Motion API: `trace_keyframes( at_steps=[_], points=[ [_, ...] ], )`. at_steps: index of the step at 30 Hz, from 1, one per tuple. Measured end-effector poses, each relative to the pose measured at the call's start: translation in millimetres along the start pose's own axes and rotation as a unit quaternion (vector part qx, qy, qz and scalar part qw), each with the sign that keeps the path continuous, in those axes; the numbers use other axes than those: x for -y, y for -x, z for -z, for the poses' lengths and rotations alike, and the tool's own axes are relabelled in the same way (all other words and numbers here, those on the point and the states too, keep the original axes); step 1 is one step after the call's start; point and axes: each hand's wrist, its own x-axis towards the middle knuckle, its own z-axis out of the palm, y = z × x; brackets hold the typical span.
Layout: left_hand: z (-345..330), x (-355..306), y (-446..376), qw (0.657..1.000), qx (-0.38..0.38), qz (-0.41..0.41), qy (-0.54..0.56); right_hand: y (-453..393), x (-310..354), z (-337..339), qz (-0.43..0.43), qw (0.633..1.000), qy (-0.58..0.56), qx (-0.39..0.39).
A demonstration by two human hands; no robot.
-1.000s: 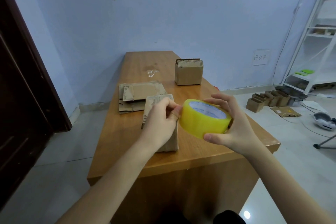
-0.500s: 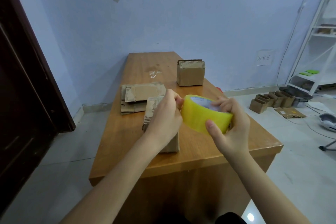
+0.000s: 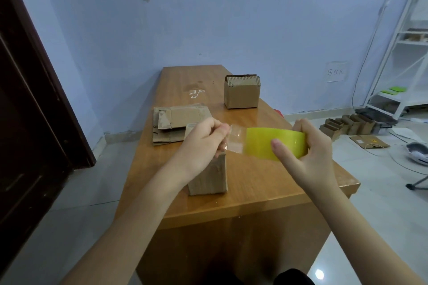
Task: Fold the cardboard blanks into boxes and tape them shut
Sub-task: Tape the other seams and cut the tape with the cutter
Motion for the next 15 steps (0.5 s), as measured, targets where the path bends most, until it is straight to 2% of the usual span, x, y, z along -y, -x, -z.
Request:
trace_keyframes(
  at_steps=[2,4,5,8,10,12,15],
  points=[
    [0,2,0,1.000,-0.016,0.015,-0.020,1,5,-1,-0.013,0.999,-0.020,0.022],
    [-5,6,0,0.994,-0.072,0.005,-0.088,0,9,-1,-0.031,0.997,-0.054,0.056],
    [-7,8,1,0.983,-0.110,-0.007,-0.150,-2,11,-2,-0.033,0.994,-0.068,0.077],
    [-11,11,8,0.914,-0.217,-0.071,-0.334,-4,18,-12,-0.013,0.990,-0.077,0.120],
    [-12,14,10,0.896,-0.243,-0.084,-0.362,-3,23,-19,-0.027,0.991,-0.065,0.115],
    [-11,19,13,0.895,-0.251,-0.062,-0.362,-5,27,-24,-0.036,0.990,-0.057,0.124],
    [-12,28,19,0.891,-0.257,-0.031,-0.373,-14,34,-28,-0.026,0.979,-0.006,0.201]
  ],
)
